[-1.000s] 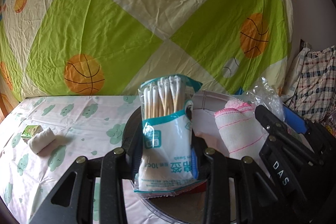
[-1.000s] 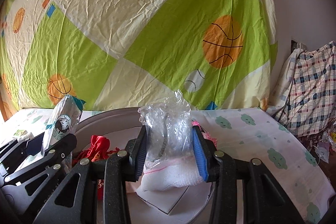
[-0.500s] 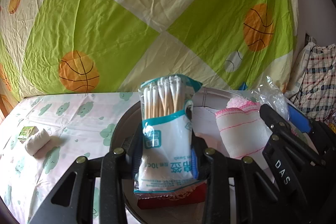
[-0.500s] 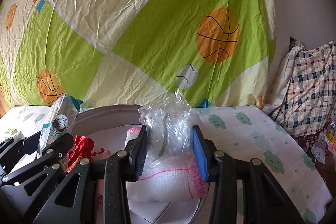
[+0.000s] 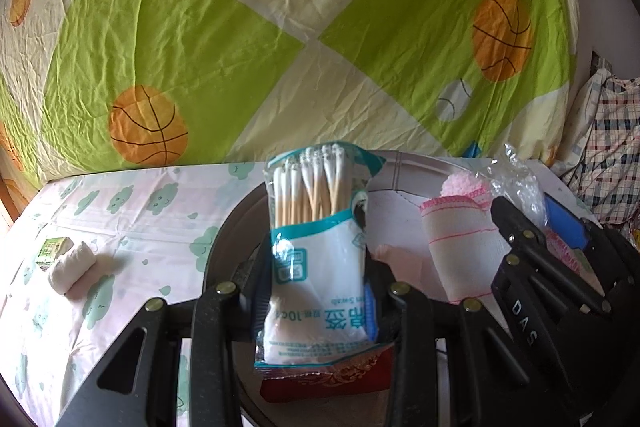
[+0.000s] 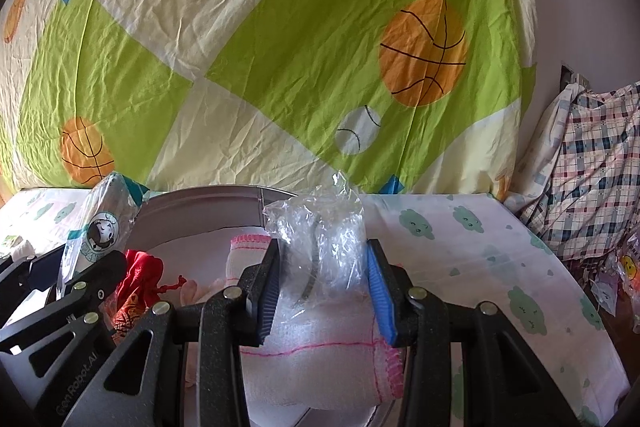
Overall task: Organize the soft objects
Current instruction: 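Lower the swab pack into the tin and open the left tool while the right tool lowers the bag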
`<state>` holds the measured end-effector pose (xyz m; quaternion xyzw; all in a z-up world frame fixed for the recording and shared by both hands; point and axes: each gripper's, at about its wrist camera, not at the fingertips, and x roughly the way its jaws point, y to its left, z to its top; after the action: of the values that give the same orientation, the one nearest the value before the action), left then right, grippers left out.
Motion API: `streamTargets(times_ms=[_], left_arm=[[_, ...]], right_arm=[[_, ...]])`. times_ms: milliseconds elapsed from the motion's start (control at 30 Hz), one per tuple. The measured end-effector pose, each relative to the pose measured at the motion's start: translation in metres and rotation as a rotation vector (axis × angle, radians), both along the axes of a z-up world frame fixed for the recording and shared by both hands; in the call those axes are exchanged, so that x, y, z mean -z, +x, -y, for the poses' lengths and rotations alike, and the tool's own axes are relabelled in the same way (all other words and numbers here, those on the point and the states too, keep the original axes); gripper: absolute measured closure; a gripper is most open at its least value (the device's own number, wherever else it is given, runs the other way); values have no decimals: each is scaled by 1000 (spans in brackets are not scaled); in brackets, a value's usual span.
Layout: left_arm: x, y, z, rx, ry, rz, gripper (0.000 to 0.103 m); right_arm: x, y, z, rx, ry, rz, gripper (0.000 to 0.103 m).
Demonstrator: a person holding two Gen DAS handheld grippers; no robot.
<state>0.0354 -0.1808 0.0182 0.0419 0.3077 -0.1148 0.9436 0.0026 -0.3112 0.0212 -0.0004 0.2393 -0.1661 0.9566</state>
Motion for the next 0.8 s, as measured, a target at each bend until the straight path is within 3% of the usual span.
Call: streamTargets(times_ms=[333, 567, 633, 667, 700, 800], left_arm=[[9, 7, 0, -17, 27, -48, 68], [13, 3, 7, 49, 7, -79, 65], [15, 4, 5, 59, -32, -112, 55], [15, 4, 3, 57, -44, -117, 41], [14, 2, 2, 59, -58, -110, 28], [8, -11, -1, 49, -62, -31, 11]], right_arm=[[2, 6, 2, -13, 14, -32, 59], [1, 6, -1, -37, 22, -39, 57], [1, 6, 1, -41, 40, -35, 52], [0, 5, 3, -48, 55, -33, 46], [-1, 5, 5, -48, 69, -31, 36], [-4, 1, 11, -46, 115, -9, 24]])
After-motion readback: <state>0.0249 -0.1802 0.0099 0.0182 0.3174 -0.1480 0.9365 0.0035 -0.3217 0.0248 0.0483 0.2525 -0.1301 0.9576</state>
